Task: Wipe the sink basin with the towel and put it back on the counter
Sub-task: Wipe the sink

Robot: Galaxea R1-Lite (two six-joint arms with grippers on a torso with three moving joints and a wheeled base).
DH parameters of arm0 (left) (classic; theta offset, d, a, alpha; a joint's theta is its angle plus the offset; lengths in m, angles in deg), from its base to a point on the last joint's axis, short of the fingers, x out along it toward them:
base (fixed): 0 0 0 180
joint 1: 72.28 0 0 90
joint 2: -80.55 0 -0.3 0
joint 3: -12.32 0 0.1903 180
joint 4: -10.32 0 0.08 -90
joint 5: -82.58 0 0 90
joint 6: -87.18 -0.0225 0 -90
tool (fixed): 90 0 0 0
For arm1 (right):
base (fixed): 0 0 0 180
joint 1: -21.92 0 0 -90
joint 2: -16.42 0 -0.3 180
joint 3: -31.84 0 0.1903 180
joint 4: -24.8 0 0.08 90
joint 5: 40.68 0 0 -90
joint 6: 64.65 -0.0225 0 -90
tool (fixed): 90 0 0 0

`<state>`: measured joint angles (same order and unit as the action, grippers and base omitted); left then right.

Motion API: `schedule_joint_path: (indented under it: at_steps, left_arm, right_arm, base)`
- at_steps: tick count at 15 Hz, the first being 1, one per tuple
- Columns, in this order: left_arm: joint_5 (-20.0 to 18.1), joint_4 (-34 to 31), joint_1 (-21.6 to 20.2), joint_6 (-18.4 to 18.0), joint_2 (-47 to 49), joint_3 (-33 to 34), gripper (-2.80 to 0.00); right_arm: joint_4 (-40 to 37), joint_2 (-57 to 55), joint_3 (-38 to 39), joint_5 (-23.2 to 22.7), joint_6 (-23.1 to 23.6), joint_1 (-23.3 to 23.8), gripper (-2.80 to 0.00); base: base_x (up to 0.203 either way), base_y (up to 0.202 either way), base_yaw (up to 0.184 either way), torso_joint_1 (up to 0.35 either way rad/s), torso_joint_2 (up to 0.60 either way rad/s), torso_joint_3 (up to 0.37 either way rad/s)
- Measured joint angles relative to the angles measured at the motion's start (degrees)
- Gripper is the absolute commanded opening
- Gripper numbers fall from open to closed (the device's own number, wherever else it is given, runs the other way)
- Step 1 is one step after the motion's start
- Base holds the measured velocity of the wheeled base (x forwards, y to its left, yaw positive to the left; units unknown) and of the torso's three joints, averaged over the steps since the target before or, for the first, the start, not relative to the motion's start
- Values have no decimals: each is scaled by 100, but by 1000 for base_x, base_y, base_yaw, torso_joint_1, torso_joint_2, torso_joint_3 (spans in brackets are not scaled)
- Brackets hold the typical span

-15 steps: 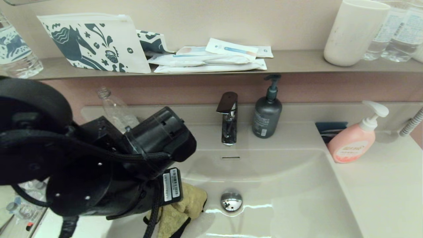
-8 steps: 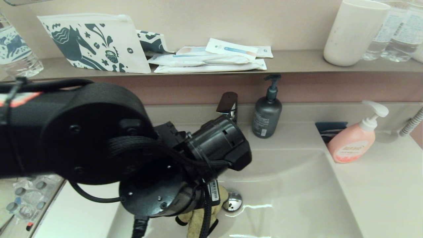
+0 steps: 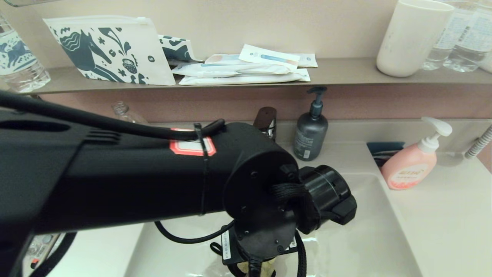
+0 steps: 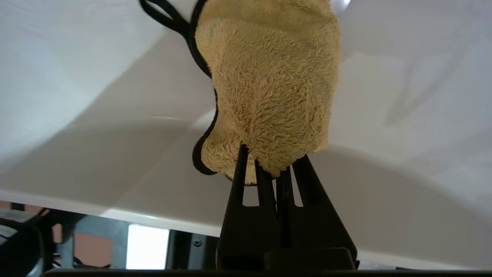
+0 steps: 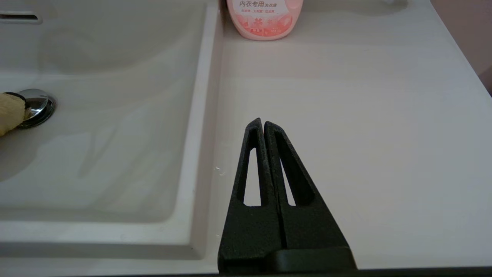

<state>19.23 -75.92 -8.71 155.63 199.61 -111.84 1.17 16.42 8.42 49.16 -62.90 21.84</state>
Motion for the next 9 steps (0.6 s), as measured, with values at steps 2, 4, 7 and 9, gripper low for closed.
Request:
schedule_joint_path:
  at_steps: [2,4,7,9]
  left_arm:
    - [11,-271,112,208,295,-359,-280]
    - [19,-465,214,370,565,-713,-280]
    - [169,-435,501,397,879,-982,-280]
    - [219,-239,638,395,1087,-1017,-280]
  right_arm:
    - [0,0,0,0,-2,0,-280]
    - [0,0,0,2,-2,0,-280]
    - [0,0,0,0,-2,0,-280]
    - [0,0,-2,0,-2,0,-280]
  base:
    - [0,0,0,0,0,0]
    - [0,0,0,0,0,0]
    - [0,0,0,0,0,0]
    - [0,0,0,0,0,0]
